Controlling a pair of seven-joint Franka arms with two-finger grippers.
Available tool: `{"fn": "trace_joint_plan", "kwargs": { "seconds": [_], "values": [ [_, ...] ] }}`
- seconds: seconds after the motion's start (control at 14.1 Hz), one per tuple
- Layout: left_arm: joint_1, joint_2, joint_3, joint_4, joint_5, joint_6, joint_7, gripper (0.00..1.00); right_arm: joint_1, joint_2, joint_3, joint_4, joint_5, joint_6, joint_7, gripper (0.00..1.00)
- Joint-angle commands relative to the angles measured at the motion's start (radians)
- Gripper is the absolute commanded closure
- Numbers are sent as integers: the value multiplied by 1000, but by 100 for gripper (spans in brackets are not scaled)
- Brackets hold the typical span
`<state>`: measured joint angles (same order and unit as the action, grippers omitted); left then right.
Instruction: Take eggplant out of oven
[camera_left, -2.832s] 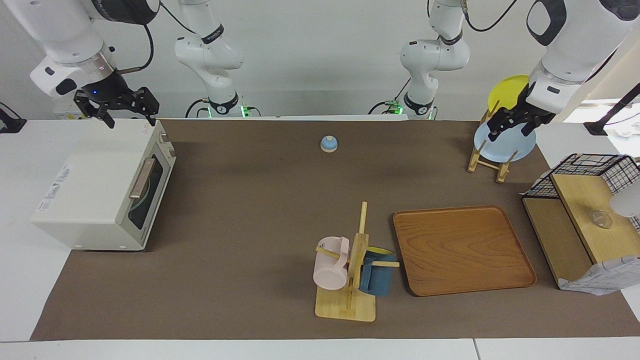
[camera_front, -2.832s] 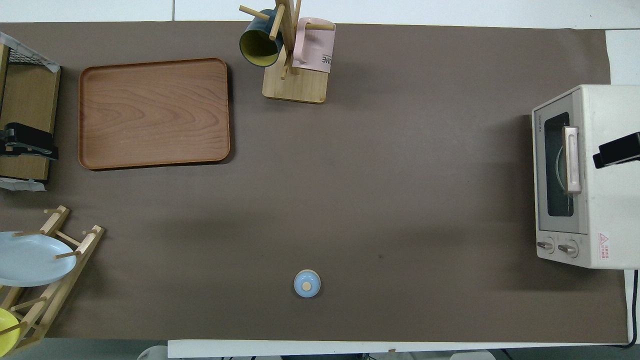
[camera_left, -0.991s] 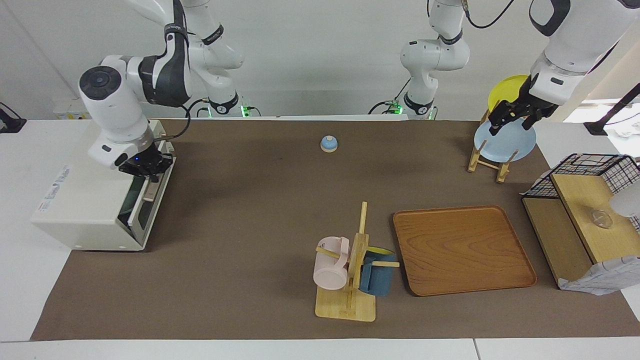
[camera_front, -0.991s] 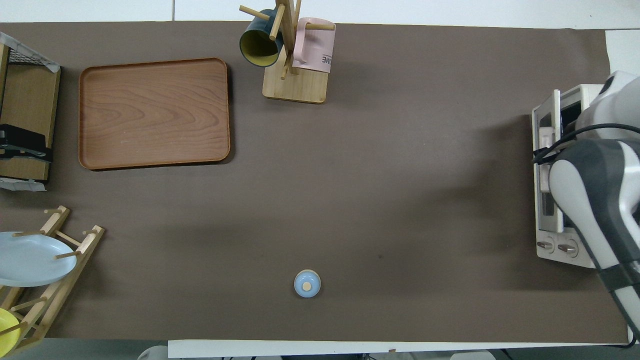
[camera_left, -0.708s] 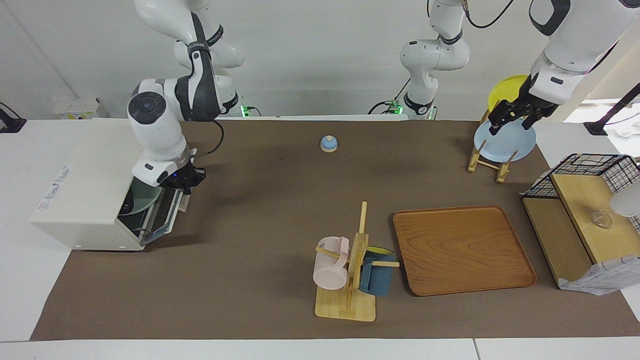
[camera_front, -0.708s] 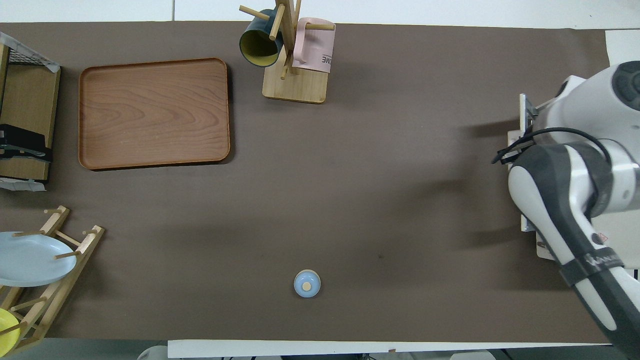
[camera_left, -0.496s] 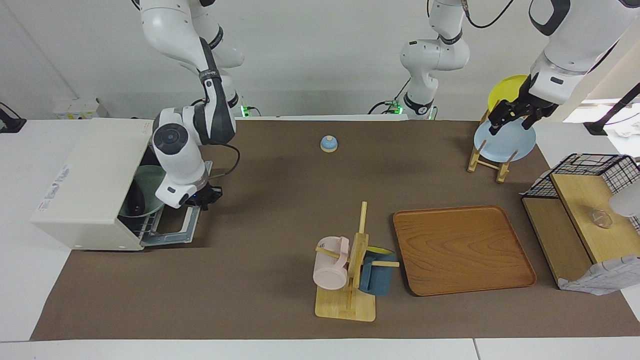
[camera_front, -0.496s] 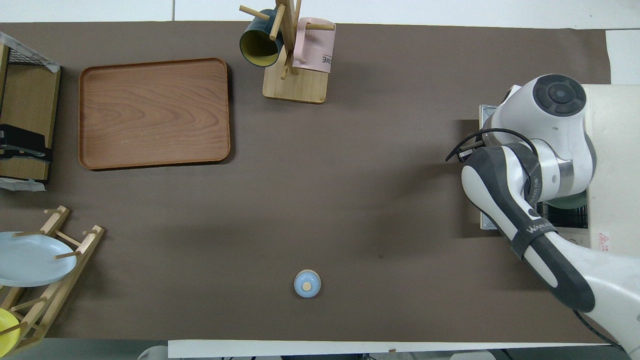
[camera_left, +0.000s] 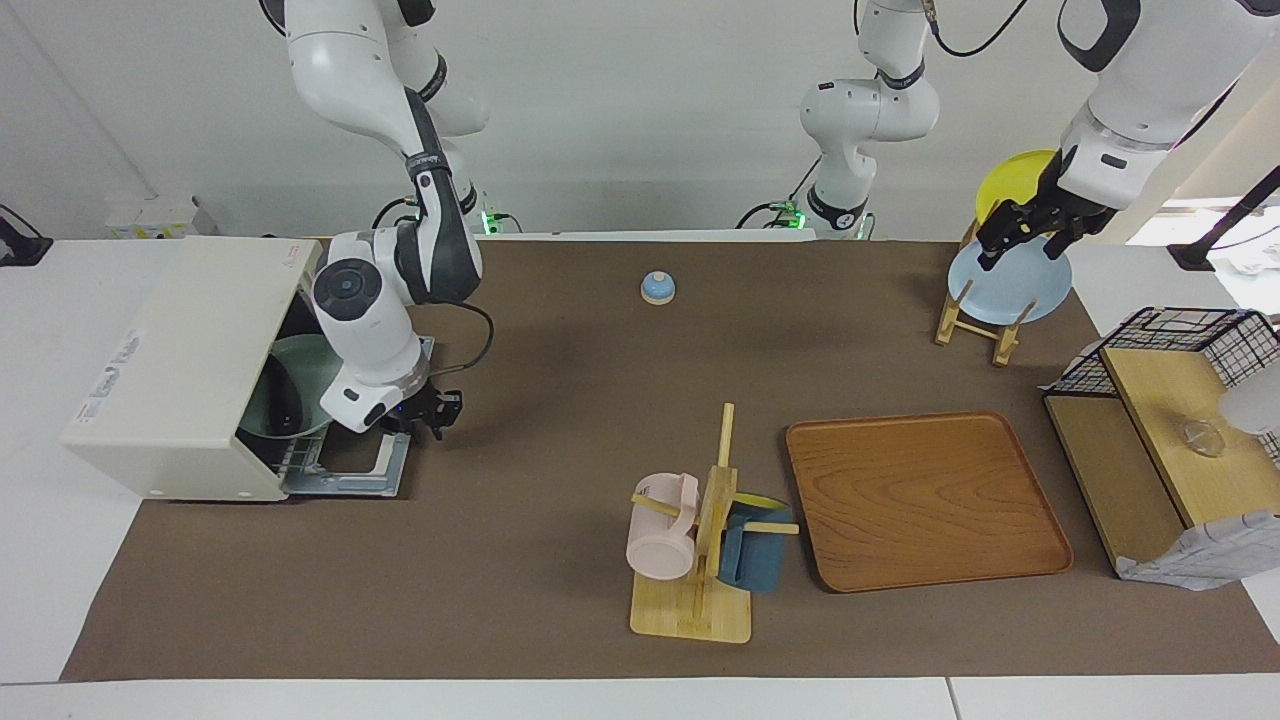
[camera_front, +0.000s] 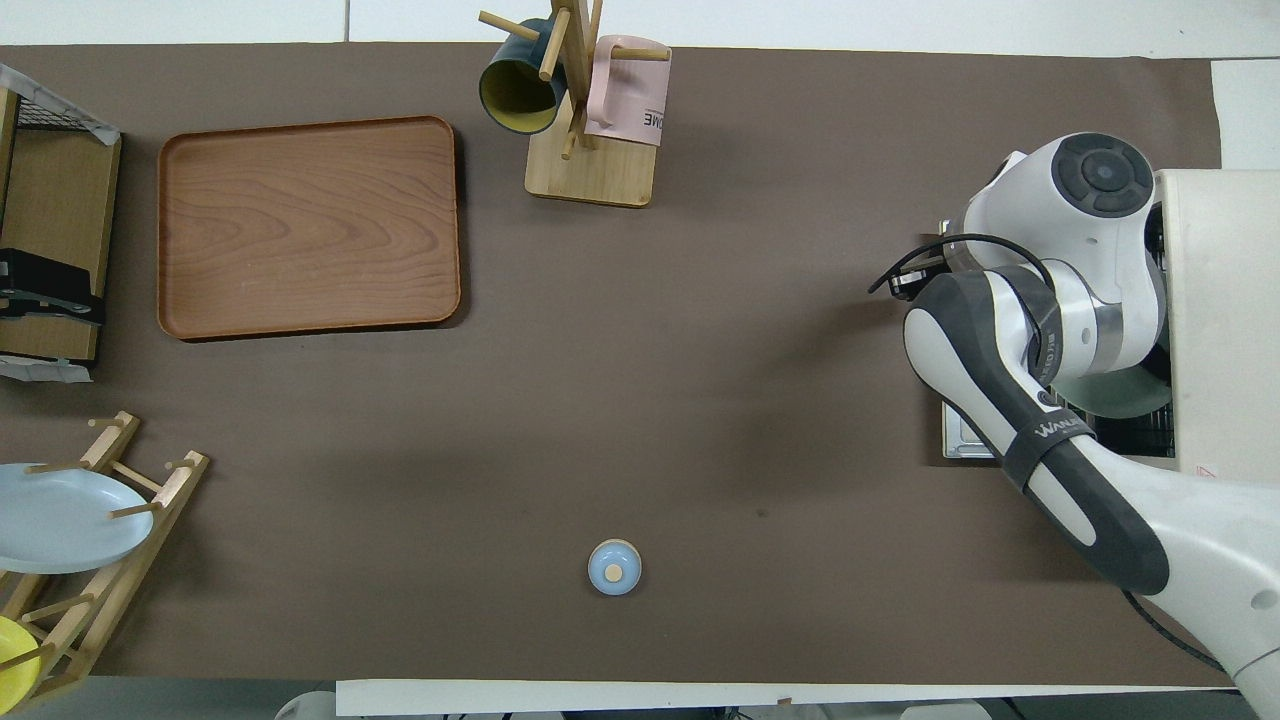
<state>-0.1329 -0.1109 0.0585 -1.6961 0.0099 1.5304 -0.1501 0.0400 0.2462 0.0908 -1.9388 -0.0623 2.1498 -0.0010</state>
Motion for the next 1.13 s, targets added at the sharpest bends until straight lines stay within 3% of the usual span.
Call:
{"fn": "trace_joint_plan", "kwargs": {
  "seconds": [0.0, 0.14, 0.21, 0.64, 0.78, 0.85, 1.06],
  "values": [
    [18, -16, -11, -7, -11, -18, -6, 0, -23, -102, -14, -5, 6, -161, 7, 42],
    [18, -16, -11, -7, -11, -16, -6, 0, -63, -122, -17, -9, -23, -269, 7, 42],
    [18, -16, -11, -7, -11, -18, -5, 0, -95, -125, -16, -20, -63, -265, 4, 42],
    [18, -16, -11, -7, -11, -16, -5, 0, -146, -151, -14, -173, -164, -78, -30, 47],
    [18, -16, -11, -7, -11, -16, -5, 0, -135, -147, -13, -175, -235, -79, -45, 88],
    [18, -16, -11, -7, -11, -18, -6, 0, -126, -145, -11, -169, -254, -86, -45, 100],
    [18, -16, -11, -7, -11, -18, -6, 0, -11, -125, -11, -108, -266, -164, 11, 100]
  ]
}}
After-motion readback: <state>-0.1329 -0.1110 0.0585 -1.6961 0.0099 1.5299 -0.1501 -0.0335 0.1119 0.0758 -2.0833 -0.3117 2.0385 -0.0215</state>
